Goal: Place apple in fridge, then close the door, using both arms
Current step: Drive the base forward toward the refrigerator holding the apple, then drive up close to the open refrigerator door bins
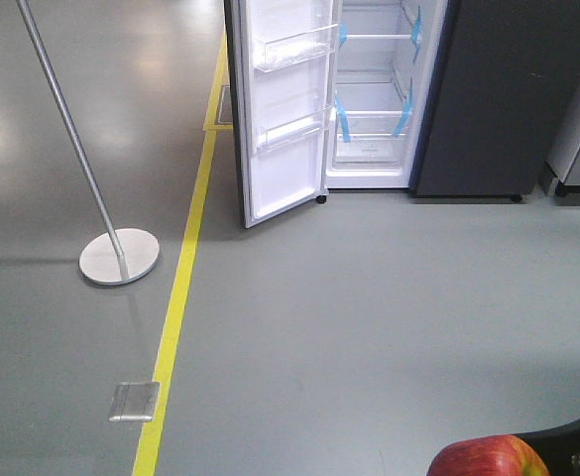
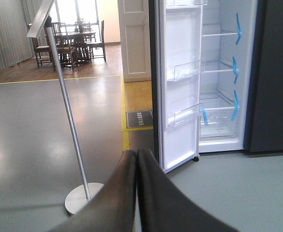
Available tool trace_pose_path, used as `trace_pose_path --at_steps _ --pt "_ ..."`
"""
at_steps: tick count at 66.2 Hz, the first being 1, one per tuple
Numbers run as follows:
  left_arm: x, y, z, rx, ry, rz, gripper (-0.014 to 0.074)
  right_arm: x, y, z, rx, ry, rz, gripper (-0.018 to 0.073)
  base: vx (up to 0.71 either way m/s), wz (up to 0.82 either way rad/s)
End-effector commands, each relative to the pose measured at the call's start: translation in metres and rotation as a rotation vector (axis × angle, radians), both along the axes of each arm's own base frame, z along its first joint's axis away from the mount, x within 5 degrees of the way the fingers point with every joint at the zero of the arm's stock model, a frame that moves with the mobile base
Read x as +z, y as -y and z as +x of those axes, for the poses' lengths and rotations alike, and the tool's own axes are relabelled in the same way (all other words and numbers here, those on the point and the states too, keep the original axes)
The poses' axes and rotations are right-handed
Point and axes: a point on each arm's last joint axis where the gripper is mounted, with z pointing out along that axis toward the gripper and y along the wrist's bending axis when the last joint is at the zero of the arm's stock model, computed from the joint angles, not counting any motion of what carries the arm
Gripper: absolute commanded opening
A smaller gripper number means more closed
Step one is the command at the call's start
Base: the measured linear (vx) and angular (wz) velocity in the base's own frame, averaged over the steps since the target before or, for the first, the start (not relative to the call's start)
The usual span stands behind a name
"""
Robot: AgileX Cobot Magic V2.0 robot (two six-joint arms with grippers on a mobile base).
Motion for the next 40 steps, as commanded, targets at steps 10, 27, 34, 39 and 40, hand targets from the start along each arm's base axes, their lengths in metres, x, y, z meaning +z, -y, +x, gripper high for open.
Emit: trace_pose_path --at_steps 10,27,34,39,40 --pt "0.0134 0.0003 -0.0022 -0.008 0.107 -0.015 -0.0006 0.0126 -0.0019 0.0032 -0.019 0.052 0.055 0.0204 0.23 0.02" --pt "0.0134 0.0003 -0.0022 -0.008 0.107 -0.015 -0.0006 0.0126 -0.0019 0.0032 -0.019 0.052 0.055 0.0204 0.22 0.0" --pt "0.0134 0.0003 -0.0022 -0.008 0.107 -0.015 -0.0006 0.0125 -0.0019 0.0032 -0.019 0.051 0.055 0.0204 0.21 0.0" --pt "0.0134 0.0003 -0.0022 -0.008 0.107 -0.015 -0.0006 0.0125 -0.0019 0.0032 -0.019 0.051 0.055 0.0204 0.21 0.0" --pt "0.0134 0.0003 -0.0022 -0.008 0.107 -0.015 -0.0006 0.0125 -0.0019 0.0032 -0.019 0.051 0.055 0.0204 0.21 0.0"
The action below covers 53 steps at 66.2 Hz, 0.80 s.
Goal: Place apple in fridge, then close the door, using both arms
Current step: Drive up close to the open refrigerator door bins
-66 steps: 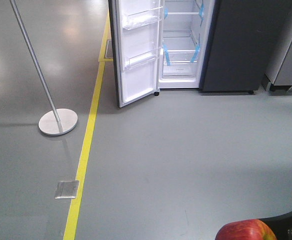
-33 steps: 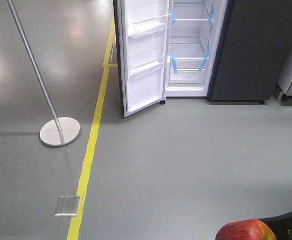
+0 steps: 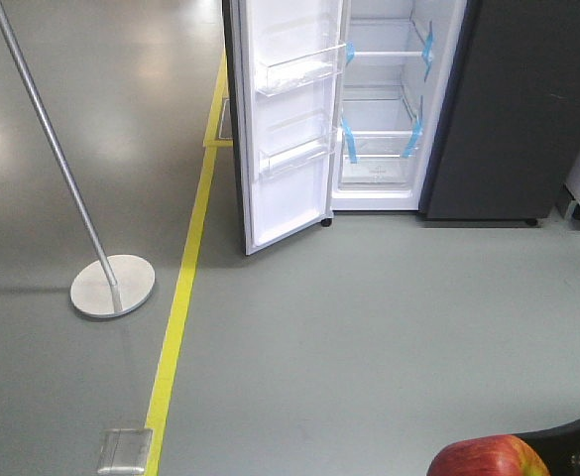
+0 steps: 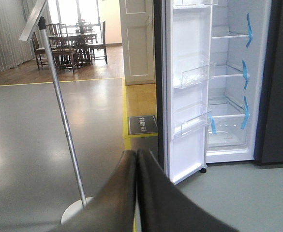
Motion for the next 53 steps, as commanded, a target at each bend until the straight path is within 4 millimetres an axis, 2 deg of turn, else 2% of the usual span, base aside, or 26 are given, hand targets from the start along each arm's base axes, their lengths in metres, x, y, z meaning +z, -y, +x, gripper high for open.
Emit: trace_pose_path --at_steps 1,53 --pt "0.0134 0.0003 -0.0022 -0.008 0.107 -0.015 -0.0006 0.0125 -0.0019 0.0032 -0.019 0.051 0.055 0.0204 0.2 0.0" --pt "0.0134 0.0003 -0.0022 -0.008 0.107 -0.015 -0.0006 0.0125 -0.0019 0.0032 -0.019 0.051 0.055 0.0204 0.18 0.0"
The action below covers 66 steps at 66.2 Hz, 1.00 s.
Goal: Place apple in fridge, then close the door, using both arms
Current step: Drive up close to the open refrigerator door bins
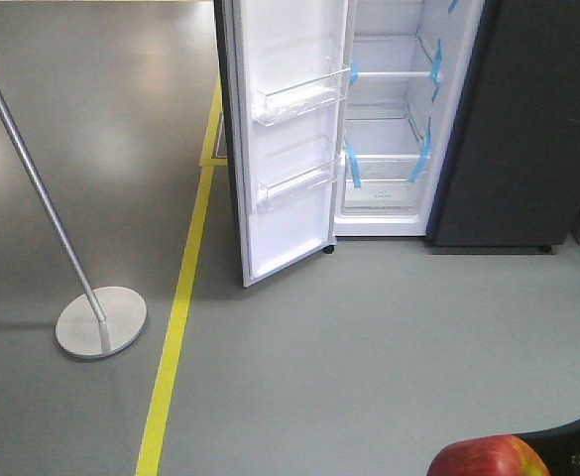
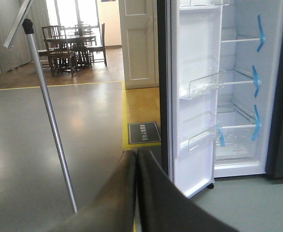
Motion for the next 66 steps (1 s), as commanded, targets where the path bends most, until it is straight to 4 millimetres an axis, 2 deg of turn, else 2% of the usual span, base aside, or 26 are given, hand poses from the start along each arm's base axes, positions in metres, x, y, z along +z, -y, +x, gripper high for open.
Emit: trace_pose_path --at_steps 1,66 --pt "0.0134 0.0003 -0.0022 -0.008 0.107 -0.015 -0.0006 0.0126 -0.0019 0.0033 -0.02 0.053 0.056 0.0204 0.15 0.03" --pt "0.0134 0.0003 -0.0022 -0.008 0.107 -0.015 -0.0006 0.0126 -0.0019 0.0032 -0.019 0.052 0.055 0.0204 0.14 0.0"
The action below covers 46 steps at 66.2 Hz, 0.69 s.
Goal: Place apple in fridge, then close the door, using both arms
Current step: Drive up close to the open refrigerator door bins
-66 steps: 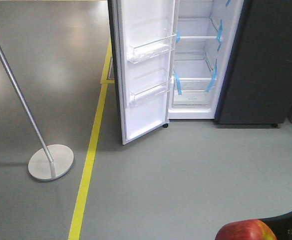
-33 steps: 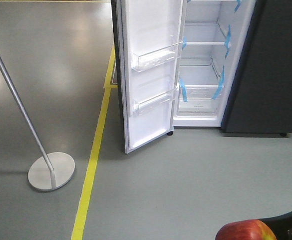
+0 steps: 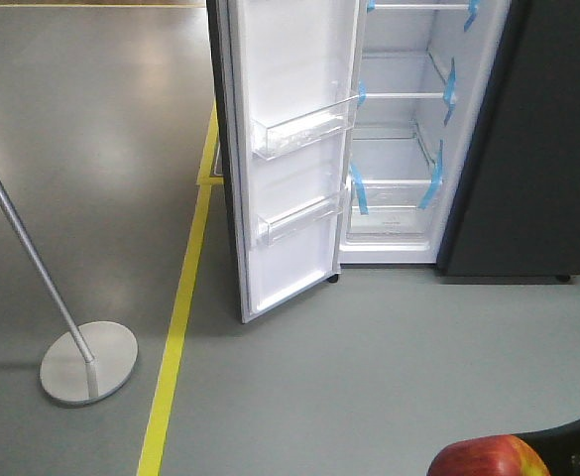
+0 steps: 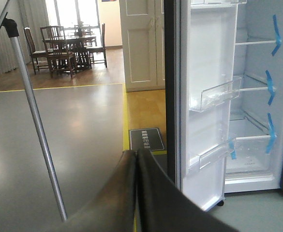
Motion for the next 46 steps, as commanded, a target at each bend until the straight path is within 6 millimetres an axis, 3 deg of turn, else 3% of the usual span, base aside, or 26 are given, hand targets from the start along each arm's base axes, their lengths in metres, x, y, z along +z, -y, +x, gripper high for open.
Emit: trace_pose_path --at_steps 1,46 --pt "0.0134 0.0003 -0.0022 -0.008 0.107 -0.015 -0.0006 0.0126 -0.0019 0.0032 -0.019 0.052 0.055 0.0204 0.13 -0.03" --pt "0.0134 0.0003 -0.0022 -0.008 0.107 -0.015 -0.0006 0.0126 -0.0019 0.0032 -0.019 0.052 0.055 0.0204 0.12 0.01"
